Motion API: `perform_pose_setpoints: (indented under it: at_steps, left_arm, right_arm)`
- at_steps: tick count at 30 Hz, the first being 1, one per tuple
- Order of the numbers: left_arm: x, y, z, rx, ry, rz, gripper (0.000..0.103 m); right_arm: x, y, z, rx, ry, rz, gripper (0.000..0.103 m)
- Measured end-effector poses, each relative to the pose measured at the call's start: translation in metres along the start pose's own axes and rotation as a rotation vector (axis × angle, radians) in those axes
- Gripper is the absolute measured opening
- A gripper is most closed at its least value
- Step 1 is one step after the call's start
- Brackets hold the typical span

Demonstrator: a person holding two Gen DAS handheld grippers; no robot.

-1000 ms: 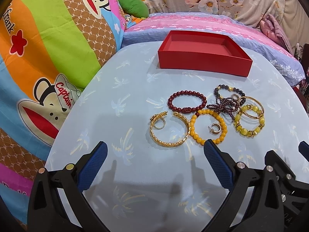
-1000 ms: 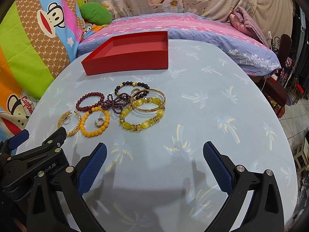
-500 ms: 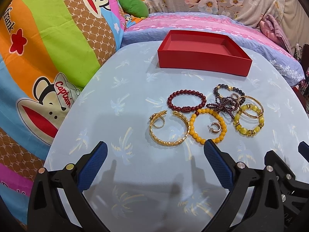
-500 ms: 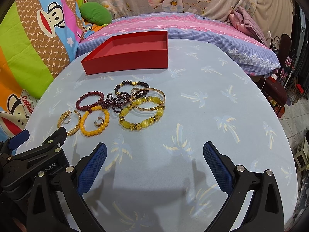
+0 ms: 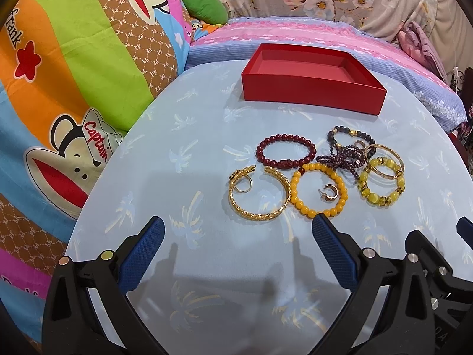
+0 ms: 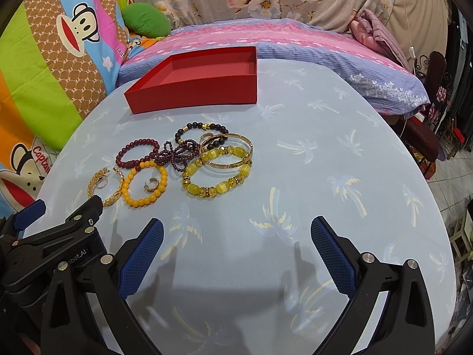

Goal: Organize jewelry

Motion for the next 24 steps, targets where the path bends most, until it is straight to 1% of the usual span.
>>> perform_pose_setpoints:
  at_steps: [12,16,24]
  left_arm:
    - [0.002,-0.003,-0.001,0.014,0.000,0.011,0.096]
    - [0.003,-0.010,0.008,0.010,0.021,0.028,0.096]
    - [0.003,-0.027,0.029,-0.021,0.067,0.067,0.096]
  right_arm:
    - [0.000,-0.001,0.001,-0.003,0.010,-0.001,0.096]
    - [-0.002,-0.002,0.000,0.011,0.023,-0.008,0.096]
    - [-0.002,-0.015,-0.007,0.009,-0.002,0.023,0.096]
Point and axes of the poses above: each gripper's, at about its wrist camera, not at the fingertips, and y roughly against the way its jaws point, z to its left, x to its underside, the point moved 9 cm from there along -y, roughly the way its jaws point, and after that the axes turned 10 degrees about -x, right-handed, at the moved point
